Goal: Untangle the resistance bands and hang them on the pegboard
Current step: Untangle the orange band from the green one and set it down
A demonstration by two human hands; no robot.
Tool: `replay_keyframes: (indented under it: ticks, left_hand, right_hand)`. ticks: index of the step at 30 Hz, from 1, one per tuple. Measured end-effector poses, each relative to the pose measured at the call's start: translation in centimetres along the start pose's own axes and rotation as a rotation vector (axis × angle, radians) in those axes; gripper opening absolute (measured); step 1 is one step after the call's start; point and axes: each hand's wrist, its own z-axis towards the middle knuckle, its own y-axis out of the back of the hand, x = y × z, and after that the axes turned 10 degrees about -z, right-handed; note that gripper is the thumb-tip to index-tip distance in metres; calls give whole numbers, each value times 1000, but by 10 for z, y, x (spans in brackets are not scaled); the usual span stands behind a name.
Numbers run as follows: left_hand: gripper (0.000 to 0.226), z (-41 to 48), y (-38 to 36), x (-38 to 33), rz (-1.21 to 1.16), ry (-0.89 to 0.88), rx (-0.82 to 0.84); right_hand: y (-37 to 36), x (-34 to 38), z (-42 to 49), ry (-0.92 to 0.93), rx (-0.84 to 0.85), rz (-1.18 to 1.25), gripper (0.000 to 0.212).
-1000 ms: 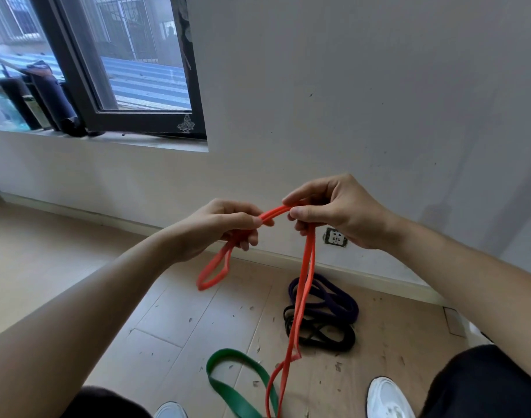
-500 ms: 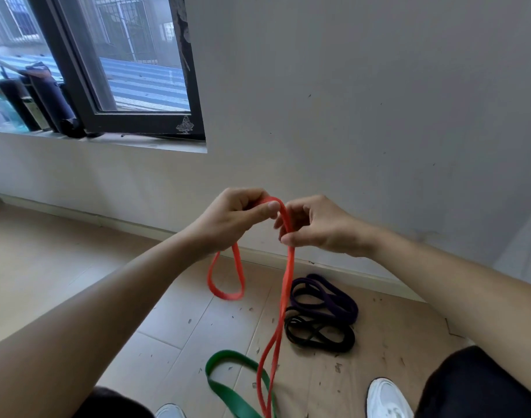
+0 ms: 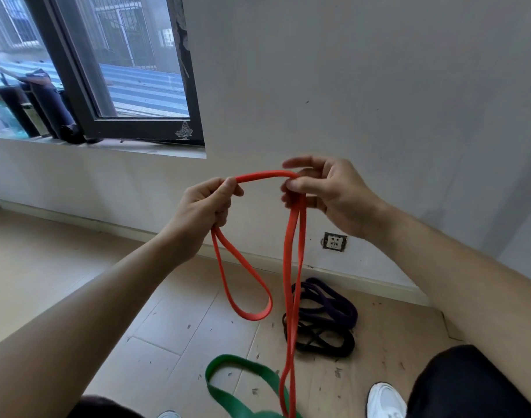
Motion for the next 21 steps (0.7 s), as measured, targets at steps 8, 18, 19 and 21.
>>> replay_keyframes:
  ticks: [8,18,19,21]
  left_hand:
    - [35,-6,4,10,43,148,198]
    - [27,-12,5,14,177,272,299]
    - [31,-13,0,12,180,277,313]
    - [36,-14,-11,11,218,266,334]
  right_hand:
    - [5,2,-5,54,-52,-141,13]
    - [0,-29,-10,-283,220,-142,19]
    - [-2,-31,-11,-289,246,-133,20]
    - [-5,-35,-12,-289,295,-114,23]
